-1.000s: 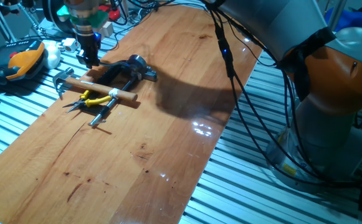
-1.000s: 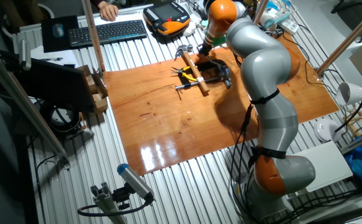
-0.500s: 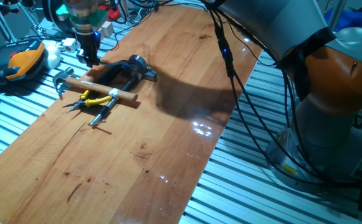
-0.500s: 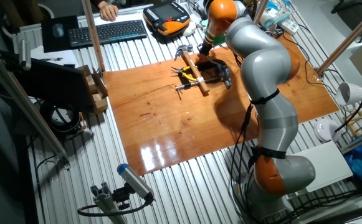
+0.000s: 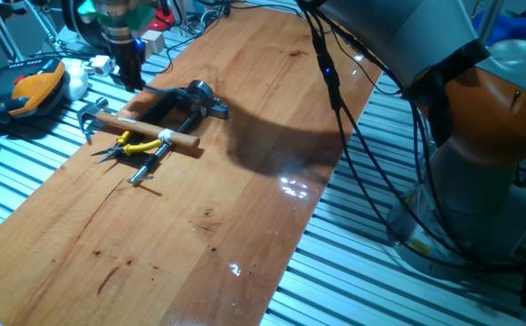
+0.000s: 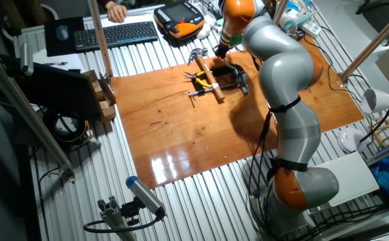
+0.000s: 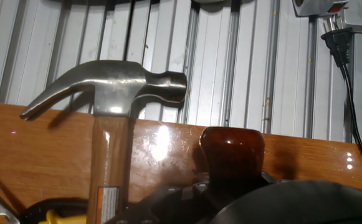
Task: Pull up the lever
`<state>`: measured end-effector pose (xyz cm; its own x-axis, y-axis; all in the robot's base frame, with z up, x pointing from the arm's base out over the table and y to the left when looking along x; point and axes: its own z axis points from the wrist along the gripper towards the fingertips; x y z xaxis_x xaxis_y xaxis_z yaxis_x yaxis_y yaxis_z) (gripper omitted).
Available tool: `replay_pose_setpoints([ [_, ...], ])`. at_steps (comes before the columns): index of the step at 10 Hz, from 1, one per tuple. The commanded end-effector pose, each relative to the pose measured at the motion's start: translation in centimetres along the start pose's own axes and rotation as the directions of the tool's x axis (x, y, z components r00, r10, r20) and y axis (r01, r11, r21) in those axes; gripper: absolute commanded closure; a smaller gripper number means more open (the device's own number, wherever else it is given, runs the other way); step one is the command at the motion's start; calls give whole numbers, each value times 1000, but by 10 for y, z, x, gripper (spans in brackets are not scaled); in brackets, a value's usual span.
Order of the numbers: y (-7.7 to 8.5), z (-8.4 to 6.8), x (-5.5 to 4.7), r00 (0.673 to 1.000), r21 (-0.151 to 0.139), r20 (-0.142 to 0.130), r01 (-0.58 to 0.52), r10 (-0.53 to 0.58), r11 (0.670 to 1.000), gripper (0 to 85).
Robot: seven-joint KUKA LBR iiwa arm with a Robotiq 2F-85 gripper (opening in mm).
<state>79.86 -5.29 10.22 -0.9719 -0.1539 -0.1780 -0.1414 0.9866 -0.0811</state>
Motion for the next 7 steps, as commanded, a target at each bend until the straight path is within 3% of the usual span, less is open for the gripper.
replay_pose_setpoints([
  [1,1,-3,0,1000,1,-3,1,-1,1000,850],
  [7,4,-24,3,1000,-8,-16,10,-10,1000,850],
])
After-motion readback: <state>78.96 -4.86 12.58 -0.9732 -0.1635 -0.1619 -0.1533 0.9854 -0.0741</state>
